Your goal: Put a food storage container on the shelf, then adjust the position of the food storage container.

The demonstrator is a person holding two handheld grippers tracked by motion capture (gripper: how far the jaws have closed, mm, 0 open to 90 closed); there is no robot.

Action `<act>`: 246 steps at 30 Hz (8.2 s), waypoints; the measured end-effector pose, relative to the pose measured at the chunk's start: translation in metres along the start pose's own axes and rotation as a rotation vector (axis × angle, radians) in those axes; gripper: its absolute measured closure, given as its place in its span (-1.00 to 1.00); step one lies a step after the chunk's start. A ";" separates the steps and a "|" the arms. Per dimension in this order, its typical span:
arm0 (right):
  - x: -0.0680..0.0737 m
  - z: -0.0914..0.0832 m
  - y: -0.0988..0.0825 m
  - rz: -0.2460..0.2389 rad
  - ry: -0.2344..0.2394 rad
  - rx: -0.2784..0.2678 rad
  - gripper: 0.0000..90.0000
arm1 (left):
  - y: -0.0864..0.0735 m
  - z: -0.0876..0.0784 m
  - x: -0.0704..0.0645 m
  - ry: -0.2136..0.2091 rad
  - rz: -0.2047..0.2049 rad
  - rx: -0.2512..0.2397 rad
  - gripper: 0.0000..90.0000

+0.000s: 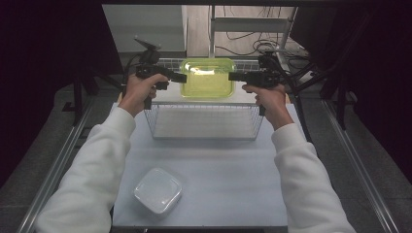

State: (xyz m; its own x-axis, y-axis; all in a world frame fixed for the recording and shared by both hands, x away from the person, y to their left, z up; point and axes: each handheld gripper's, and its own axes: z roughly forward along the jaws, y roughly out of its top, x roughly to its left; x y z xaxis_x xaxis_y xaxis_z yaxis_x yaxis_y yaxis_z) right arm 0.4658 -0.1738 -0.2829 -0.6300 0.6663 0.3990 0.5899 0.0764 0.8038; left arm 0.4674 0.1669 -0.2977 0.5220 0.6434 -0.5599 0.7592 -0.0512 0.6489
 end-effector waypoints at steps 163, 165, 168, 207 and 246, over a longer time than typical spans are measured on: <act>-0.005 -0.054 -0.237 -0.122 -0.068 0.281 -0.45 | -0.328 -0.029 -0.014 0.152 0.333 0.553 1.00; -0.005 -0.055 -0.237 -0.125 -0.073 0.280 -0.45 | -0.329 -0.022 -0.015 0.147 0.339 0.572 0.99; -0.005 -0.055 -0.237 -0.131 -0.078 0.286 -0.45 | -0.329 -0.017 -0.016 0.146 0.338 0.575 0.99; -0.012 -0.057 -0.238 -0.089 -0.070 0.270 -0.43 | -0.276 -0.044 -0.002 0.222 0.152 0.318 0.99; -0.010 -0.058 -0.238 -0.065 -0.094 0.266 -0.43 | -0.260 0.037 0.021 0.191 0.062 0.407 1.00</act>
State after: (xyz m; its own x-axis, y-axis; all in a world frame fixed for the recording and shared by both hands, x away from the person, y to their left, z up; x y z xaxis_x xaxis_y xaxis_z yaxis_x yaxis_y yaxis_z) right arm 0.3025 -0.2422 -0.4524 -0.6281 0.7189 0.2979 0.6696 0.3043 0.6775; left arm 0.2948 0.1656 -0.4972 0.5194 0.7571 -0.3964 0.8396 -0.3657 0.4016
